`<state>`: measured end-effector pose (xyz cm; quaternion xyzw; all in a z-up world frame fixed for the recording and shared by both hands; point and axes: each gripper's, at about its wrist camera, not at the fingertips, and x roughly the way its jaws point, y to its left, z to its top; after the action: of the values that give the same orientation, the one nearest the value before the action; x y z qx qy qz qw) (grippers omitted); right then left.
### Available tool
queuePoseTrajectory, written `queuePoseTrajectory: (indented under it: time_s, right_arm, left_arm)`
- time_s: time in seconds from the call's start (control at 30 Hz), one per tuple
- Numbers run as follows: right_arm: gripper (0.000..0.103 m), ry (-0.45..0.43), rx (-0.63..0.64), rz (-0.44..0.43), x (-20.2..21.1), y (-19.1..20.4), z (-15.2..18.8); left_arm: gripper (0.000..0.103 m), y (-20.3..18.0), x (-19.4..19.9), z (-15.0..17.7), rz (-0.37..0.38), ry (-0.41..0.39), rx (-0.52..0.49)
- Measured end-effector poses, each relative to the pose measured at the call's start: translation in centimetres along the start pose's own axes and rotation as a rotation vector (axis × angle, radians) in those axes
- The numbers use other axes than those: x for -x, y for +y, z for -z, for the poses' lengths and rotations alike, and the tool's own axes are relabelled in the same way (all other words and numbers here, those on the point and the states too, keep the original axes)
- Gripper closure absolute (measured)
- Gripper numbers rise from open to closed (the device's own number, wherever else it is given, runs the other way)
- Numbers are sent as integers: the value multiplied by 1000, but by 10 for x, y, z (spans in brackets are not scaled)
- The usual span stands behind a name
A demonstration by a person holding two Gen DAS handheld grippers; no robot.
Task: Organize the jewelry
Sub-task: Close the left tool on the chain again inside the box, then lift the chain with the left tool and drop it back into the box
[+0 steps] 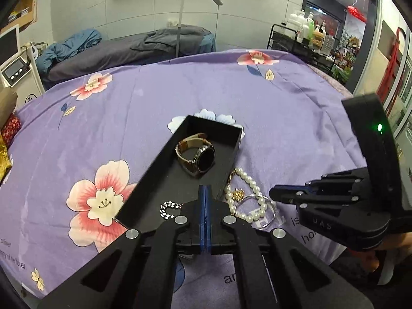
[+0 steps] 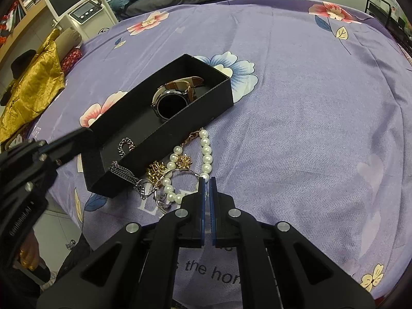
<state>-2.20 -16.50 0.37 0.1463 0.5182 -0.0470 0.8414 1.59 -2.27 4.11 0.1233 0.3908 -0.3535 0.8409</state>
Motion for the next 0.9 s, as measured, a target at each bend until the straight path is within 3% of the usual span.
queuePoseTrajectory:
  time_s: [0.07, 0.1, 0.13, 0.17, 0.2, 0.37, 0.43, 0.47, 0.7, 0.9]
  right_arm:
    - [94, 12, -6, -5, -2, -1, 0]
    - [77, 17, -16, -9, -3, -3, 0]
    - [62, 14, -34, -18, -2, -4, 1]
    - [32, 1, -50, -25, 0, -6, 1]
    - [29, -23, -63, -34, 4, -7, 2]
    - [30, -36, 5, 61, 5, -2, 2]
    - [30, -25, -11, 26, 5, -5, 2]
    - [30, -21, -28, 3, 5, -7, 3]
    - [33, -36, 59, 63, 4, 7, 9]
    - [42, -11, 108, 29, -5, 23, 13]
  left_arm:
    - [103, 0, 1, -2, 1, 12, -30]
    - [96, -1, -2, -1, -7, 23, -47]
    - [71, -2, -3, 1, -24, 28, -56]
    - [55, -4, -4, 4, -40, 28, -61]
    - [39, -5, -5, 6, -45, 25, -64]
    - [63, -8, -26, 17, -9, 80, -62]
    - [84, -8, -40, 21, -20, 122, -67]
    - [89, -8, -44, 23, -23, 132, -66]
    - [97, 4, -27, 18, 34, 97, 31]
    - [99, 9, -8, 5, 41, 47, 38]
